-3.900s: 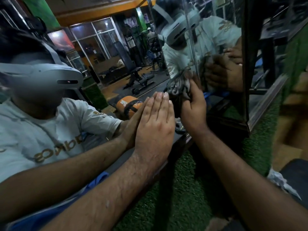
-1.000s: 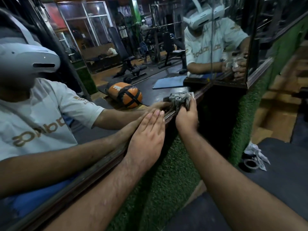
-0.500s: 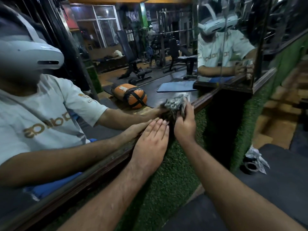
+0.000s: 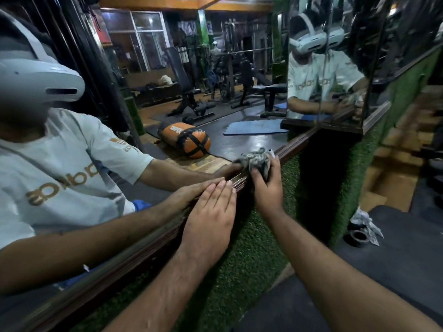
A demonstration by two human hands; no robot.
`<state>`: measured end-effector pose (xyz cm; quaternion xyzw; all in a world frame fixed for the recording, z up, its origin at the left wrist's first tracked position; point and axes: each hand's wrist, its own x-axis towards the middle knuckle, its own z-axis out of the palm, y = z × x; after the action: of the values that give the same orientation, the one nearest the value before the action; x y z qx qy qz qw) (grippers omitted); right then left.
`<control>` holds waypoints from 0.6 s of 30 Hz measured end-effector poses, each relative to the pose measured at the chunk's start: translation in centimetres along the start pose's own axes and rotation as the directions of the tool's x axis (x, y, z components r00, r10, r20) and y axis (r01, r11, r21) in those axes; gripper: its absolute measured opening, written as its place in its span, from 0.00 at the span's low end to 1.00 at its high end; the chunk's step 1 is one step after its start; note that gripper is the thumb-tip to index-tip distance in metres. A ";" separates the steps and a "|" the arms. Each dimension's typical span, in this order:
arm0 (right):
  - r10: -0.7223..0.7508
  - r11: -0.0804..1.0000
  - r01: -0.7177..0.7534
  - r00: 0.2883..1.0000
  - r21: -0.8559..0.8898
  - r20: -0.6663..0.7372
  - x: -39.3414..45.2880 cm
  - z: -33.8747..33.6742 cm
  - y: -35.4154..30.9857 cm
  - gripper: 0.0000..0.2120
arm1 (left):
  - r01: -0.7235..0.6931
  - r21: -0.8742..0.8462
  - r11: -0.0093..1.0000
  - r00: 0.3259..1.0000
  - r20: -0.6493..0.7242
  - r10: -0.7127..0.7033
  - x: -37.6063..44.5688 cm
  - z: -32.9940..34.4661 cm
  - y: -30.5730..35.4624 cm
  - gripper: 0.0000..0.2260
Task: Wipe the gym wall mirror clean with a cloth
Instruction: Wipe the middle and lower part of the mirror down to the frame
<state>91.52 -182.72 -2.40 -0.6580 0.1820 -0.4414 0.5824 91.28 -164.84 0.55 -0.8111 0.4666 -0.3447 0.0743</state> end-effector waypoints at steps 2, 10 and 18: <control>0.036 0.999 -0.036 0.999 0.021 -0.031 0.1 1.0 -2.0 0.37 | 0.007 0.016 1.000 1.000 -0.017 -0.007 -1.2 -0.2 -0.6 0.27; -0.022 0.999 0.022 1.000 0.023 0.005 -4.0 1.9 -1.1 0.24 | -0.052 0.124 0.991 0.992 0.121 0.037 -1.8 -1.1 -0.7 0.30; -0.073 0.996 0.077 0.992 -0.034 0.100 -5.9 1.5 -2.1 0.27 | -0.026 0.122 0.992 0.994 0.108 0.013 -1.4 -0.4 -0.3 0.29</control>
<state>88.93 -176.81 -2.49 -0.6962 0.1363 -0.4263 0.5613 90.79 -163.41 0.30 -0.8177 0.4477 -0.3282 0.1527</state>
